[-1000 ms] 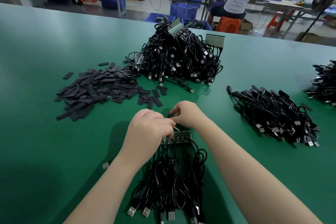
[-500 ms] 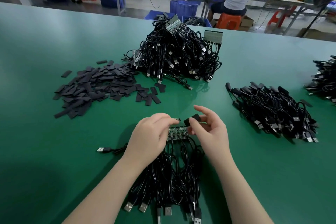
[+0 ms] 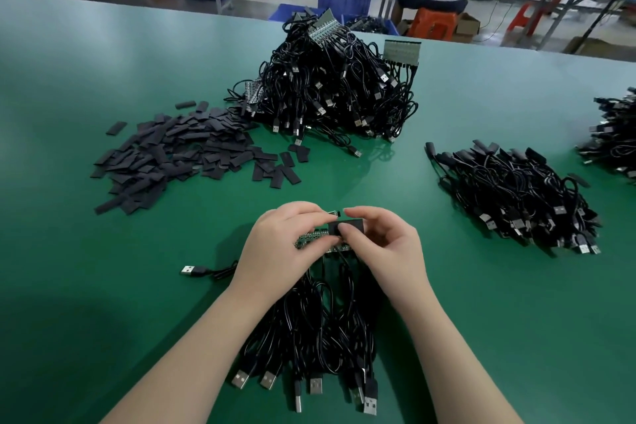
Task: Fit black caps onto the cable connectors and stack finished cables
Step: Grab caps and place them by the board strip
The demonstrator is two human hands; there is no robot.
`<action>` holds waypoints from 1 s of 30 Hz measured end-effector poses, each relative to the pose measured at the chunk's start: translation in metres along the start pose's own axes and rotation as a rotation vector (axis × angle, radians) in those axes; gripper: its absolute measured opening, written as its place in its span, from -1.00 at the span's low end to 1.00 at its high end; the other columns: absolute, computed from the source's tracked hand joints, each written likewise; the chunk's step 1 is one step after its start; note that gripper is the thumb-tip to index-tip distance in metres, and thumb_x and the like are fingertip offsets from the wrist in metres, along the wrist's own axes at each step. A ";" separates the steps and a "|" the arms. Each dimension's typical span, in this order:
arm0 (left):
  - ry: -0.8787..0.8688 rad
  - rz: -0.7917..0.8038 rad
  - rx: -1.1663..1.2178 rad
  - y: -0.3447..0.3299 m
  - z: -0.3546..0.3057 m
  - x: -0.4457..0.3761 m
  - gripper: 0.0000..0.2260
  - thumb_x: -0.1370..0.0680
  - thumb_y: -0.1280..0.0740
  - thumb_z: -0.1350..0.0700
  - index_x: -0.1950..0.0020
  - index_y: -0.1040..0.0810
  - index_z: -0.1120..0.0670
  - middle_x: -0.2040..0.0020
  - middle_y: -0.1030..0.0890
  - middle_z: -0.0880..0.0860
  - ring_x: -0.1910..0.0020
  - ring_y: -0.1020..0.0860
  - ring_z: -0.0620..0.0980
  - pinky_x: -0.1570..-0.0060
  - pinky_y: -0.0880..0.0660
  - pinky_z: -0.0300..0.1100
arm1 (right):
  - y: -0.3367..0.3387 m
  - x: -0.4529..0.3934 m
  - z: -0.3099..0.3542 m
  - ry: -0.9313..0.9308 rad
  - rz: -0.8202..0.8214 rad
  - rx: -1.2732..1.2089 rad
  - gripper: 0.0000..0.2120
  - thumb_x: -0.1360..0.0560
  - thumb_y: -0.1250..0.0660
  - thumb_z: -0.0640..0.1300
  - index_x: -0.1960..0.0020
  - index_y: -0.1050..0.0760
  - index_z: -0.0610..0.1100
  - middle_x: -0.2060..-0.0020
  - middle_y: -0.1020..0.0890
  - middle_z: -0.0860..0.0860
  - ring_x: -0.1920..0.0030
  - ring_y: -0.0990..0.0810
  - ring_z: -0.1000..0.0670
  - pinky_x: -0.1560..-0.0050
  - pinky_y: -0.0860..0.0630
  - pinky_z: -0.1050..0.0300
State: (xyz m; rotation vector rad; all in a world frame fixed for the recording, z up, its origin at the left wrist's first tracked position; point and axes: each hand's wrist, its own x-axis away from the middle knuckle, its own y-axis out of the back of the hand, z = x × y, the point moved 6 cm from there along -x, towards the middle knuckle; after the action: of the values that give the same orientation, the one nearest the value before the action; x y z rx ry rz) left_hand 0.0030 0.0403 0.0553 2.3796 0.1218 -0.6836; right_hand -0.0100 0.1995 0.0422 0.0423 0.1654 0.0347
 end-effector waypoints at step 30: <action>0.145 -0.046 0.155 0.001 0.008 0.003 -0.69 -0.45 -0.50 0.13 -0.04 -0.64 -0.27 0.07 -0.63 -0.36 -0.01 -0.58 -0.35 -0.03 -0.45 -0.48 | 0.010 -0.001 0.004 0.036 -0.079 -0.077 -0.70 -0.41 -0.51 -0.32 0.26 -0.69 0.09 0.32 -0.70 0.11 0.28 -0.62 0.21 0.22 -0.51 0.38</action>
State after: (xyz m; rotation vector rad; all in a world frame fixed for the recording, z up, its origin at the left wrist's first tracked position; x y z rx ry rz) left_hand 0.0028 0.0347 0.0490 2.5819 0.1932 -0.5585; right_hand -0.0108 0.2091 0.0465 -0.0417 0.2018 -0.0370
